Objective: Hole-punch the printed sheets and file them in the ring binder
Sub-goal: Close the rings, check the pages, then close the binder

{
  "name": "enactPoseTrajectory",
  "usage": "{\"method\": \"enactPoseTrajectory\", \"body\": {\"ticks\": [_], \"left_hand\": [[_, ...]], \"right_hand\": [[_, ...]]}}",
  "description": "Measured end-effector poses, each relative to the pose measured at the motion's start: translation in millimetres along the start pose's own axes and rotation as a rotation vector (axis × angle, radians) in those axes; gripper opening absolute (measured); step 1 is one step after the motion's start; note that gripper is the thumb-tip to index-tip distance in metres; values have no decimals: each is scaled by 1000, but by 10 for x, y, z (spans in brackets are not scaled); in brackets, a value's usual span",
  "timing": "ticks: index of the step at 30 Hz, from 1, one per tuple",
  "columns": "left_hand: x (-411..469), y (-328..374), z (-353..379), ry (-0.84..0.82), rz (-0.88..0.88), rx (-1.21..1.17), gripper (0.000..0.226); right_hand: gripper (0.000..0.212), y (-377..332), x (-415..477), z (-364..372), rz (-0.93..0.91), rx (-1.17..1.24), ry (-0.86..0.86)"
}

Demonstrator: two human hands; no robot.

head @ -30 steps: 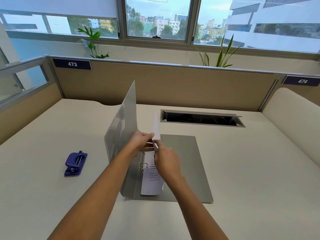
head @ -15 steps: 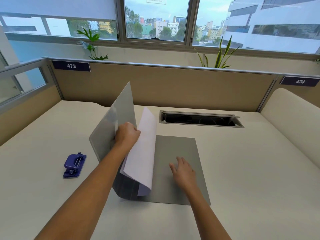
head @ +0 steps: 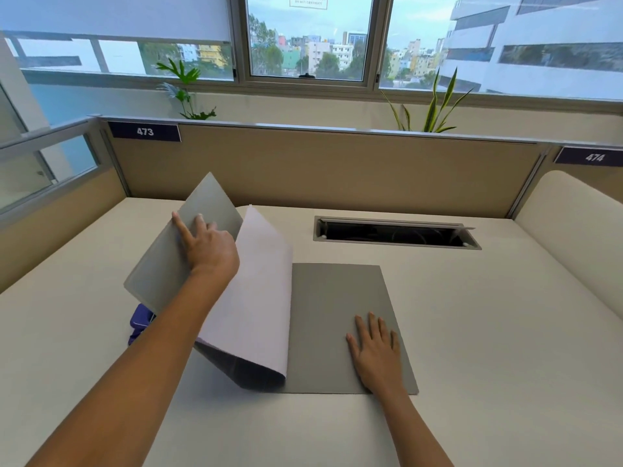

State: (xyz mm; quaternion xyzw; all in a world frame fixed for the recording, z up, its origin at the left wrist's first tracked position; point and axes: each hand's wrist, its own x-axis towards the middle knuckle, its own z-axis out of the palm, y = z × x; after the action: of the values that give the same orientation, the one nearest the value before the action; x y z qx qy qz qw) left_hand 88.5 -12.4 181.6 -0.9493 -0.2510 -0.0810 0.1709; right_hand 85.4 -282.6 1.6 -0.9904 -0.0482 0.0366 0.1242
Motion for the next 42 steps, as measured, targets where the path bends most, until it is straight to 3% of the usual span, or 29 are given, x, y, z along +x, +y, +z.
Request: {"method": "enactPoseTrajectory", "body": {"ticks": [5, 8, 12, 14, 17, 19, 22, 26, 32, 42], "left_hand": [[-118, -24, 76, -21, 0, -65, 27], [-191, 32, 163, 0, 39, -330, 27], [-296, 138, 149, -172, -20, -832, 21], [-301, 195, 136, -228, -16, -923, 20], [-265, 270, 124, -281, -22, -1042, 22], [-259, 302, 122, -331, -30, -1164, 23], [-273, 353, 170, -471, -57, -1530, 15], [-319, 409, 179, -696, -92, -1848, 18], [-337, 464, 216, -738, -96, -1923, 26], [-320, 506, 271, -801, -114, -1975, 32]], "right_hand": [[120, 189, 111, -136, -61, -8, -21], [72, 166, 176, -290, -39, 43, -82], [47, -285, 226, -574, 10, 542, 12], [46, -630, 191, -775, -6, 807, -14], [51, -1082, 100, -1002, -87, 987, -135], [58, -1278, 68, -1059, -130, 991, -208], [68, -1429, 42, -1097, -185, 915, -241], [49, -1465, 61, -1111, -190, 940, -183], [33, -1379, 96, -1043, -128, 1080, -172], [41, -1328, 112, -1038, -92, 1037, -106]]}}
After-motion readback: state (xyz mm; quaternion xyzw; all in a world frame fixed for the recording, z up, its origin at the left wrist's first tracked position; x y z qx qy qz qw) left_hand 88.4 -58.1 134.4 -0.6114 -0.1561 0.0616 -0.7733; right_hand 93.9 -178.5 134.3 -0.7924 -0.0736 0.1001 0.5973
